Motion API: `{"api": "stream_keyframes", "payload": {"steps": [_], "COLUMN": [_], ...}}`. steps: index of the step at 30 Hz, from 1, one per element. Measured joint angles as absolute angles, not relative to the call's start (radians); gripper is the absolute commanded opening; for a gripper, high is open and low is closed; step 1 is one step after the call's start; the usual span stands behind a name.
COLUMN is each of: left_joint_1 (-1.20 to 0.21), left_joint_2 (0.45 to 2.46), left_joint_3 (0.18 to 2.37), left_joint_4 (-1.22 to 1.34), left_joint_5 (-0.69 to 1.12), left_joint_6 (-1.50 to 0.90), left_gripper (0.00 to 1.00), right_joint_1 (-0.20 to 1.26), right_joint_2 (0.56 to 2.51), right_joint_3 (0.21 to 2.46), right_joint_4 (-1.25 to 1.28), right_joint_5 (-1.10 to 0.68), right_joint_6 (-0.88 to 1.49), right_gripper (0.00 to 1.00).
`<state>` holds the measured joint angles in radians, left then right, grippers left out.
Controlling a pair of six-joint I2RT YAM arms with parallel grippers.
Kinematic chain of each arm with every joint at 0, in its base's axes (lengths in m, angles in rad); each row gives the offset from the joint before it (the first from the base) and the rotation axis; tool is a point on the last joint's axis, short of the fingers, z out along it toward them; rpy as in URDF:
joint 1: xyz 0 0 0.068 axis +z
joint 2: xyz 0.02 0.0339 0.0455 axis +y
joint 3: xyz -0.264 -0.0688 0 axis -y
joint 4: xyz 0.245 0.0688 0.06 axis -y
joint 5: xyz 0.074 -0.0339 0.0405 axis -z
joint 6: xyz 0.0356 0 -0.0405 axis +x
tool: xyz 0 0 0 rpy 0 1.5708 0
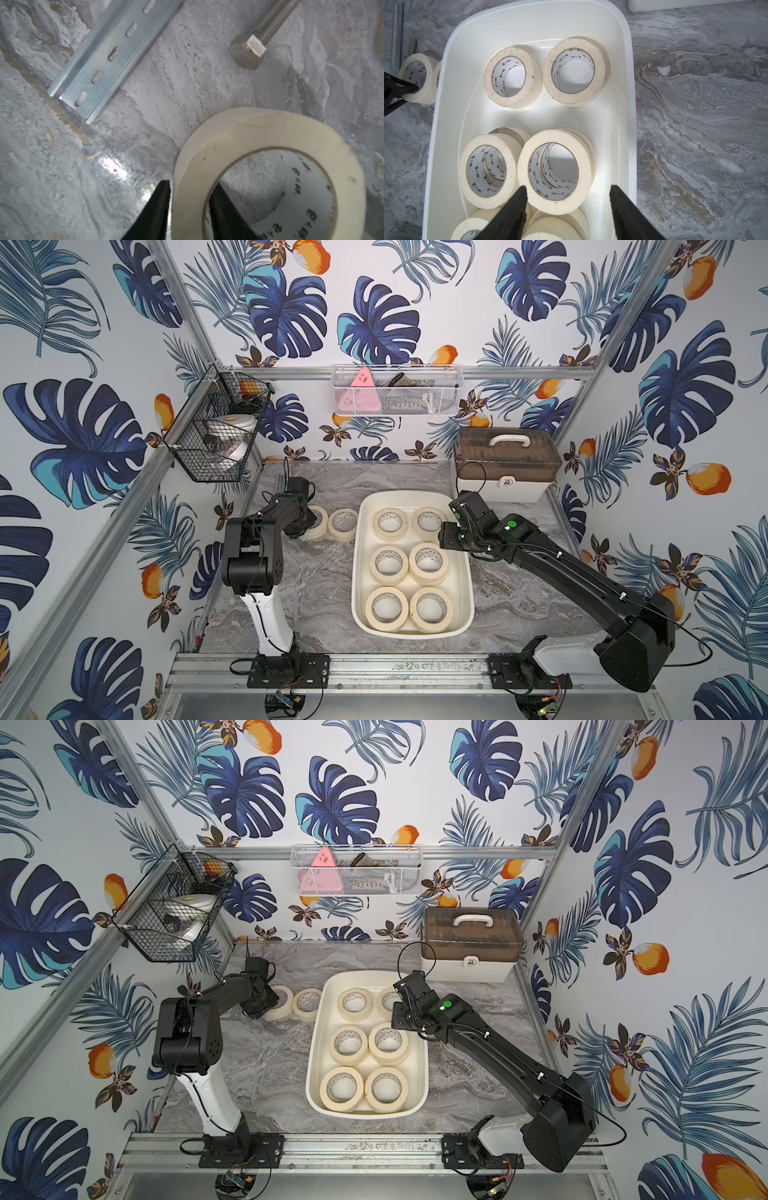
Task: Take out the art tape in the storage box
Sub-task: Place the art tape at the center of the board, then pick up the art tape from the storage box.
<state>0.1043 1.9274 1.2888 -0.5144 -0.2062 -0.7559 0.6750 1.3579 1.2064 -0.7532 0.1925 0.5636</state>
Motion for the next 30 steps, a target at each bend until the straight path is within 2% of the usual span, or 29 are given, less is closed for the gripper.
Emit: {"api": "stream_keyframes", "payload": {"steps": [4,13,21,25,30], "left_joint_1": [0.104,0.090,-0.030,-0.146,-0.228], "left_joint_2": [1.892,1.757,1.610,1.520,1.406], "left_joint_3": [1.297,1.297,1.291,1.267,1.217], "left_joint_4": [-0.535,-0.595,-0.667,-0.701,-0.720], "left_joint_5": [-0.215,-0.209,-0.145,-0.104,-0.056], "left_joint_6": [-0.752,-0.719,-0.635,-0.602,-0.571], "left_gripper": [0.55,0.80,0.87,0.98,0.99], "right_joint_1": [0.675,0.675,0.697,0.741,0.785], "right_joint_2": [1.357,1.401,1.505,1.584,1.679], "right_joint_3": [1.206,1.233,1.275,1.320,1.372], "right_joint_4": [-0.743,-0.700,-0.641,-0.612,-0.603], "right_joint_5": [0.160,0.061,-0.026,-0.042,-0.046], "right_joint_6": [0.540,0.474,0.427,0.388,0.354], "right_gripper": [0.66,0.66,0.65,0.65,0.65]}}
